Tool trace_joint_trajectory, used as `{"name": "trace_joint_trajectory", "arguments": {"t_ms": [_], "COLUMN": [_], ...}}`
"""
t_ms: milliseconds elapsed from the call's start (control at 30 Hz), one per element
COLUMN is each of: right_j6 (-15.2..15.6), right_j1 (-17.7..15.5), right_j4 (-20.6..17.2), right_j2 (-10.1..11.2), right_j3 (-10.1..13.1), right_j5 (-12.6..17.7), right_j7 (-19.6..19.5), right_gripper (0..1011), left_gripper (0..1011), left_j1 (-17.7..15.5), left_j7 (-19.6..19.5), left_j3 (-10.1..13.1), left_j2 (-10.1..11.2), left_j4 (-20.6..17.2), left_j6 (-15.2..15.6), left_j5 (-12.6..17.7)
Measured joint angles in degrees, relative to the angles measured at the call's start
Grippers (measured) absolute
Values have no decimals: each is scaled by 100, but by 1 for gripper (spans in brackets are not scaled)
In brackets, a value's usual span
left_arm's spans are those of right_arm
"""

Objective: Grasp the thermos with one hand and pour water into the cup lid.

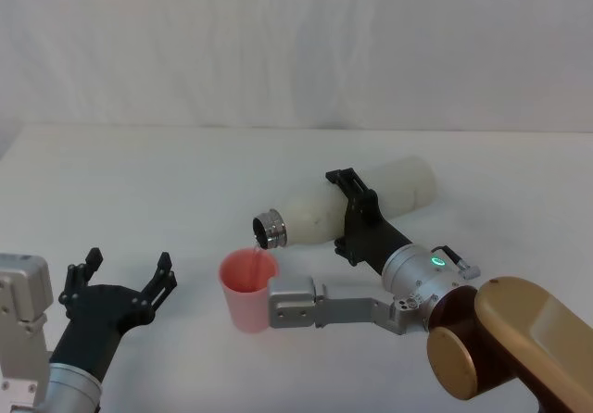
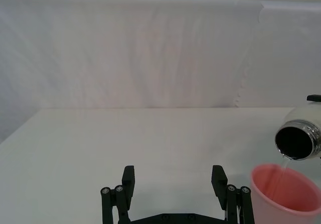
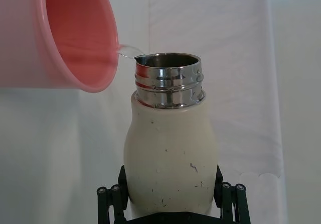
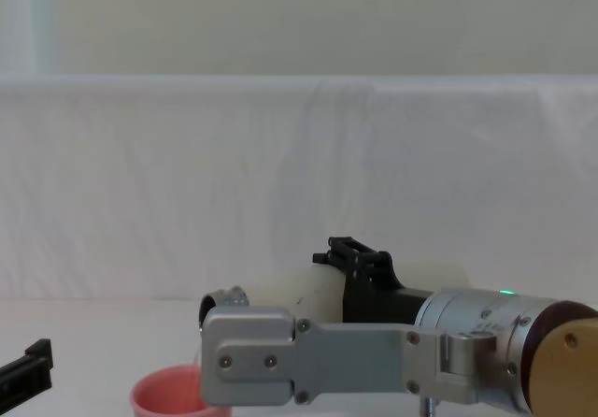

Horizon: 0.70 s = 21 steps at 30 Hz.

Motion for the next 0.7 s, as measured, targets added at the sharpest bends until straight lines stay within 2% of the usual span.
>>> {"name": "trace_joint_trajectory", "arguments": {"t_ms": [700], "right_j6": [-3], "right_j1": [24], "right_j4": [2], "right_j2": [-12], "right_j3": [-11], "right_j5": [-2], "right_j7": [7], "right_gripper": [957], "left_gripper": [1001], "left_j1": [0], "left_j7": [0], "left_j3": [0], "left_j2": [0], "left_j4": [0], "left_j6": [0], "left_j5": [0]}}
